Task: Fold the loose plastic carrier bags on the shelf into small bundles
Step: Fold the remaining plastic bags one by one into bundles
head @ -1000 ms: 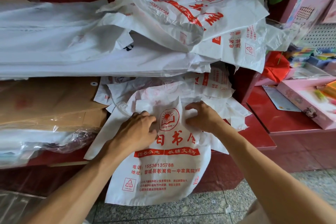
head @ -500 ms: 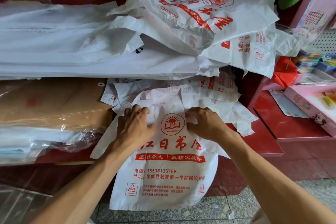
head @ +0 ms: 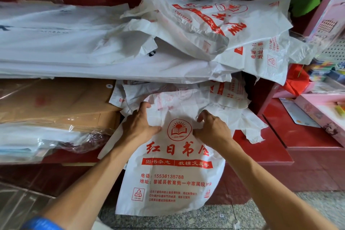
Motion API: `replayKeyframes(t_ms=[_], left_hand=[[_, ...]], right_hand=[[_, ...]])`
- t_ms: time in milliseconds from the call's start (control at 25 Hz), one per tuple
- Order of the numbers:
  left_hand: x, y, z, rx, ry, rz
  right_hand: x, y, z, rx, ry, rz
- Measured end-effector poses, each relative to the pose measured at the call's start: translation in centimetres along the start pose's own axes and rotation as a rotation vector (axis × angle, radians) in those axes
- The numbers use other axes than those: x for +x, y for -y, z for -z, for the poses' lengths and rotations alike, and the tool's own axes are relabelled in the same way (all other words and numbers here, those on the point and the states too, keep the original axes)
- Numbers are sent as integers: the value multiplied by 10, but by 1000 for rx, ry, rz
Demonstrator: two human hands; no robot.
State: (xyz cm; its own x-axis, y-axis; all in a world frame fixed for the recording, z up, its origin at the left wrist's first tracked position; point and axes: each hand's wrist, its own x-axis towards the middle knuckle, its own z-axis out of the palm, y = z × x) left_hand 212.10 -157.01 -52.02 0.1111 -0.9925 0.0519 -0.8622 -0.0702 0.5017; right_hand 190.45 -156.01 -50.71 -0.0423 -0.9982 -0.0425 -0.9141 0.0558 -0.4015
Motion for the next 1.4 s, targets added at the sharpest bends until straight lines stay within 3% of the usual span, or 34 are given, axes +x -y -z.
replayKeyframes(t_ms=[160, 280, 720, 880, 960, 1040, 1120, 1200, 1400], left_hand=[[-2, -5, -1, 47, -89, -129], [2, -4, -1, -129, -65, -200], [7, -5, 8, -337, -100, -218], [6, -1, 6, -205, -154, -186], [-1, -5, 6, -49, -162, -276], [-15, -16, 5, 55, -31, -477], [-33, -29, 0, 151, 209, -654], [-43, -38, -8, 210, 325, -750], [-41, -31, -3, 273, 517, -610]], right_hand=[[3, -2, 10, 235, -110, -55], [7, -12, 15, 406, -138, -71], [13, -26, 15, 300, -121, 115], [19, -30, 15, 262, -114, 98], [24, -33, 16, 241, -91, 93], [30, -36, 17, 232, -76, 59], [35, -37, 16, 217, -74, 12], [40, -38, 15, 223, -77, -14], [40, -40, 14, 68, -223, 25]])
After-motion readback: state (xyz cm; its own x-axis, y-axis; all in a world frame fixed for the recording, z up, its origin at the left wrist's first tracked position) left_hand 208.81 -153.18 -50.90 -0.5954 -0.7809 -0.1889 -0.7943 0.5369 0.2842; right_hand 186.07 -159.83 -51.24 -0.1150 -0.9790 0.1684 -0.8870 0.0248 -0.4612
